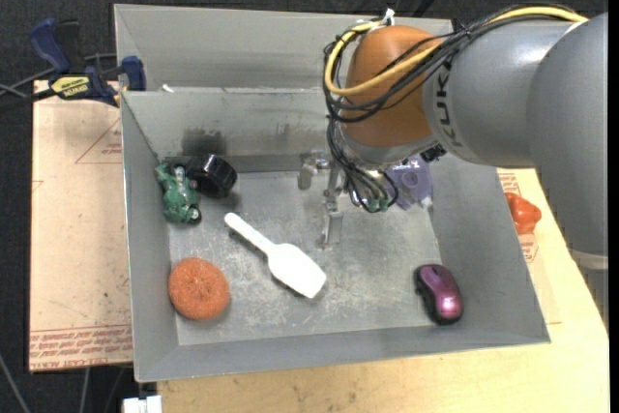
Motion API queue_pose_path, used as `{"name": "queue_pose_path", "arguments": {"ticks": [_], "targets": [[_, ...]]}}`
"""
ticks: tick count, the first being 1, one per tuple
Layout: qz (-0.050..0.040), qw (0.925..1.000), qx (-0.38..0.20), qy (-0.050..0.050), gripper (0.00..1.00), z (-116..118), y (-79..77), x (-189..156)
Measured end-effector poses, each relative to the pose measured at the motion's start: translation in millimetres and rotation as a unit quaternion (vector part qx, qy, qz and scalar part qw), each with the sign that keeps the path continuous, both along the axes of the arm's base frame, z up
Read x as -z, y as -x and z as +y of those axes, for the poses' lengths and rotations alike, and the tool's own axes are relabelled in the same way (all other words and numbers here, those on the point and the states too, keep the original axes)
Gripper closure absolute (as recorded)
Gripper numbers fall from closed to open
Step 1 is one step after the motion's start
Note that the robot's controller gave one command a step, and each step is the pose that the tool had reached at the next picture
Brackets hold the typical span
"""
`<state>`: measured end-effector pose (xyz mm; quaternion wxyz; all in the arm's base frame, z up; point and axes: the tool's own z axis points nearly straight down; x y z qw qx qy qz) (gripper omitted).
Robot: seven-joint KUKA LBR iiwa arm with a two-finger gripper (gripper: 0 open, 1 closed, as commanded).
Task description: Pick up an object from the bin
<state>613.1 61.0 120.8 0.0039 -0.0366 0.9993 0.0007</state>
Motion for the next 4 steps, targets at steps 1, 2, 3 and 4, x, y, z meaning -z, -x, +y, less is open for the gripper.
{"name": "queue_pose_path", "arguments": {"ticks": [1, 2, 3, 4], "targets": [[0.0028, 0.9986, -0.053, 0.0, 0.0, 27.3, 30.0, 32.2], [-0.001, 0.986, -0.167, 0.001, 1.0, 2.4, 61.4, 50.5], [-0.001, 0.986, -0.167, 0.001, 1.0, 2.4, 61.4, 50.5], [-0.0027, 0.9816, -0.191, 0.001, 1.0, -5.0, 65.1, -69.7]]}}
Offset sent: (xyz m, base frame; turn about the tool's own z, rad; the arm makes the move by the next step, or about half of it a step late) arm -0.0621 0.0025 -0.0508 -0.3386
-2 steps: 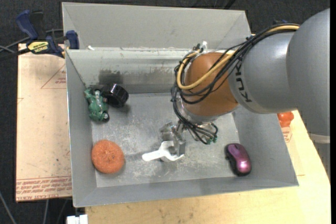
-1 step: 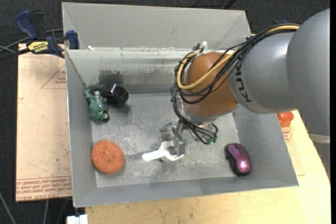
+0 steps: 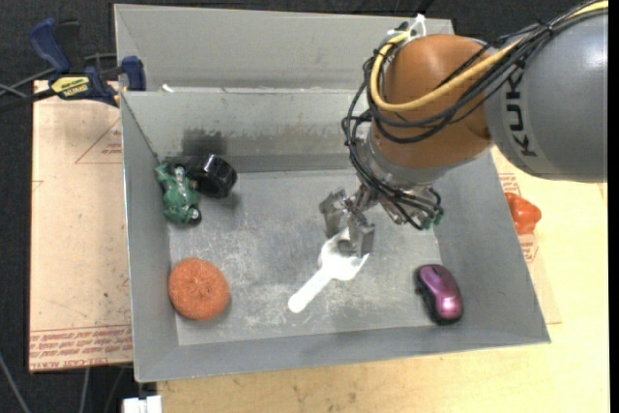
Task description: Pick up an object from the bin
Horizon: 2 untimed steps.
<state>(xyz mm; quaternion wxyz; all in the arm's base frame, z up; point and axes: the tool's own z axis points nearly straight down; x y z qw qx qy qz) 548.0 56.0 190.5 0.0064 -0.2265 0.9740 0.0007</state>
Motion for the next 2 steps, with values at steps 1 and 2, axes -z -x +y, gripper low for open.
{"name": "queue_pose_path", "arguments": {"ticks": [1, 2], "targets": [[0.0, 1.0, 0.0, 0.0, 1.0, 0.0, 0.0, 0.0], [-0.0017, 0.9986, -0.054, 0.0, 1.0, 11.4, 40.3, -84.9]]}}
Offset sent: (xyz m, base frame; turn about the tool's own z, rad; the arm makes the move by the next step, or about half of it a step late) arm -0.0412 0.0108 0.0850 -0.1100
